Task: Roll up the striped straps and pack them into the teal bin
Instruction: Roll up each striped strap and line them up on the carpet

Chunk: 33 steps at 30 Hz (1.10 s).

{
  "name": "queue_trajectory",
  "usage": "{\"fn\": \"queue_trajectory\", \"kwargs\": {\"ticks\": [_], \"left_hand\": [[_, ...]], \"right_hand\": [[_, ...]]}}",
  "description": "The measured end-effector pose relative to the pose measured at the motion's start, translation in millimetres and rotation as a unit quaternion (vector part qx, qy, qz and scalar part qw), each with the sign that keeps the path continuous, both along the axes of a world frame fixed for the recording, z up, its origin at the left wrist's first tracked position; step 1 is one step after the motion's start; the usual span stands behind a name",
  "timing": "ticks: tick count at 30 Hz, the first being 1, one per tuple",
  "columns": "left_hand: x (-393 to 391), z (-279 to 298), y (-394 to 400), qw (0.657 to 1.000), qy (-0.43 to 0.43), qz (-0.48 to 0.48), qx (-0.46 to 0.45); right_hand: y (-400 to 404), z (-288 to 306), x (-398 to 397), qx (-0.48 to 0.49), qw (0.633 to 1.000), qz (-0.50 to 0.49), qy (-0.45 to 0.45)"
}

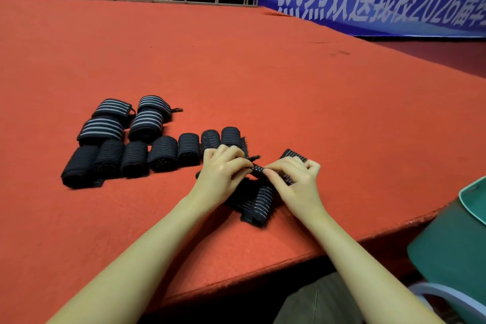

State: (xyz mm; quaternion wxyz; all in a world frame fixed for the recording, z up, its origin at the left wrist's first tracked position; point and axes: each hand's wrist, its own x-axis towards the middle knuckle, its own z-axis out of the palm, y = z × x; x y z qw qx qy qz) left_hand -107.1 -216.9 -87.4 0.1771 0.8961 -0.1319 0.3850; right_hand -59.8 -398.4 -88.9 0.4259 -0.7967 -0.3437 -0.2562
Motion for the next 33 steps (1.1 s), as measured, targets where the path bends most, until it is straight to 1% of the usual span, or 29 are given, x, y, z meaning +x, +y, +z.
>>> {"fn": "queue_trajectory", "kwargs": {"ticks": [1,3,7,10,12,14,17,19,22,24,26,29,31,33], "left_hand": [[-2,-3,2,1.0,-0.006,-0.001,-0.012],[-5,-6,6,0.999,-0.02,-0.002,-0.026],[-4,-7,13,0.999,-0.034,-0.01,0.007],[-5,-10,17,0.999,-0.04,-0.001,0.008],[-7,-13,20,0.999,-0.043,0.004,0.002],[-8,-15,23,0.999,-0.041,0.005,0.001],[-11,-17,24,1.0,-0.022,0.002,-0.005],[-14,-19,24,1.0,0.001,0.002,-0.024],[-18,-25,28,0.997,0.033,0.008,-0.067],[-20,-28,29,0.995,0.049,0.013,-0.087],[-21,-30,27,0.994,0.058,0.012,-0.094],[-23,-28,23,0.992,0.061,0.006,-0.111],[-25,-23,27,0.988,0.05,0.012,-0.142],[-26,-18,30,0.985,0.04,0.022,-0.169]], "right_hand": [[0,-1,0,0.011,0.999,-0.013,0.041],[-3,-2,3,-0.02,0.995,-0.039,0.087],[-4,-1,8,-0.111,0.978,0.009,0.176],[3,-3,7,-0.156,0.967,0.016,0.2],[9,-3,7,-0.15,0.964,0.024,0.218],[12,-4,6,-0.126,0.964,0.021,0.235],[14,-9,3,-0.111,0.965,0.001,0.237],[17,-13,1,-0.129,0.966,-0.01,0.222],[24,-15,1,-0.144,0.968,0.003,0.205],[29,-17,3,-0.15,0.973,-0.002,0.175],[29,-19,7,-0.151,0.976,-0.034,0.152],[24,-17,20,-0.118,0.972,-0.108,0.173],[20,-14,29,-0.095,0.967,-0.132,0.199],[18,-13,34,-0.095,0.961,-0.151,0.209]]}}
